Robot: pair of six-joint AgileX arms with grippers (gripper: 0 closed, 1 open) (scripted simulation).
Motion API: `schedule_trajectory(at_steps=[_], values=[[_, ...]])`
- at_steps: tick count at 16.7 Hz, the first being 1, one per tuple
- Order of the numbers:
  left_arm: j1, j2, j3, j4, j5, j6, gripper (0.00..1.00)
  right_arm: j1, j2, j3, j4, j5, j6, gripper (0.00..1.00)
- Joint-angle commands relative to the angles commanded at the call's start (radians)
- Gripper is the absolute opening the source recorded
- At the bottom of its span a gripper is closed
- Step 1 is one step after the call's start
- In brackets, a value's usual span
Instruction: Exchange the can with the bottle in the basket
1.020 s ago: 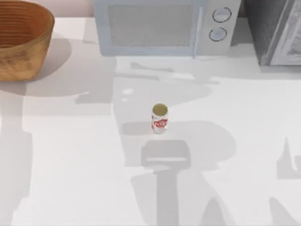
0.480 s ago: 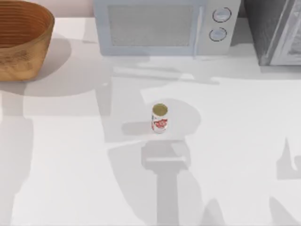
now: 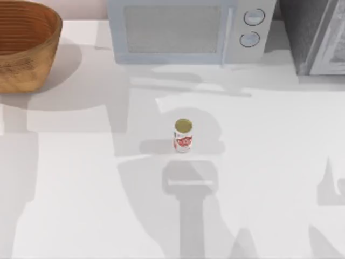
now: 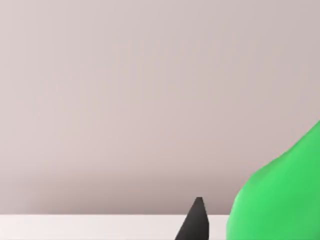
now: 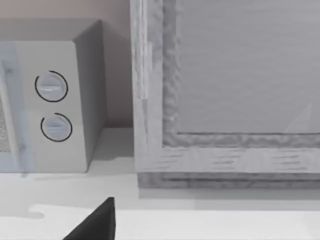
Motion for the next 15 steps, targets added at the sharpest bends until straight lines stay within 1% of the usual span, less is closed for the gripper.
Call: schedule_trajectory(at_steps=[11, 12, 15], values=[[0.0, 0.0, 0.0, 0.0, 0.0, 0.0, 0.98, 0.0, 0.0, 0.0, 0.0, 0.0, 0.0, 1.0], [0.0, 0.0, 0.0, 0.0, 0.0, 0.0, 1.0, 0.0, 0.0, 0.0, 0.0, 0.0, 0.0, 1.0], [0.0, 0.0, 0.0, 0.0, 0.0, 0.0, 1.0, 0.0, 0.0, 0.0, 0.0, 0.0, 0.0, 1.0]])
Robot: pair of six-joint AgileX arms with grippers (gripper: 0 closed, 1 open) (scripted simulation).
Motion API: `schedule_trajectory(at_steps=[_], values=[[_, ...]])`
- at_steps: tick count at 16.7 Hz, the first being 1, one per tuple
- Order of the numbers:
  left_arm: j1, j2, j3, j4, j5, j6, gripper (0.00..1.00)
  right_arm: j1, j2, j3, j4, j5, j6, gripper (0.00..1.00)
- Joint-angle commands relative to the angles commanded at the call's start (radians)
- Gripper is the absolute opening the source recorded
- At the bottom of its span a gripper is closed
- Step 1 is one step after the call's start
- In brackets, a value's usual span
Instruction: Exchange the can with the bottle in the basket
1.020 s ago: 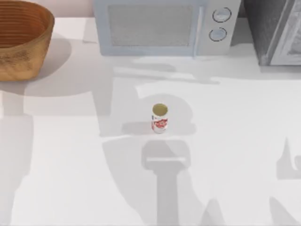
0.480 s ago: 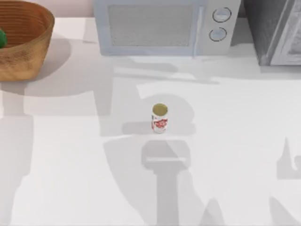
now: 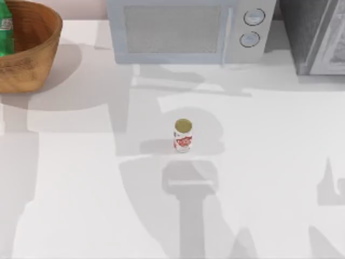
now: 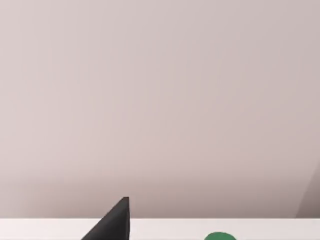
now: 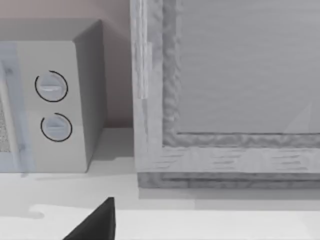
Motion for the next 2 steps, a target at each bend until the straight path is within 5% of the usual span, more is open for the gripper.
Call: schedule_trajectory(at_steps=[2], values=[[0.0, 0.0, 0.0, 0.0, 0.0, 0.0, 1.0, 0.0, 0.0, 0.0, 0.0, 0.0, 0.0, 1.0]])
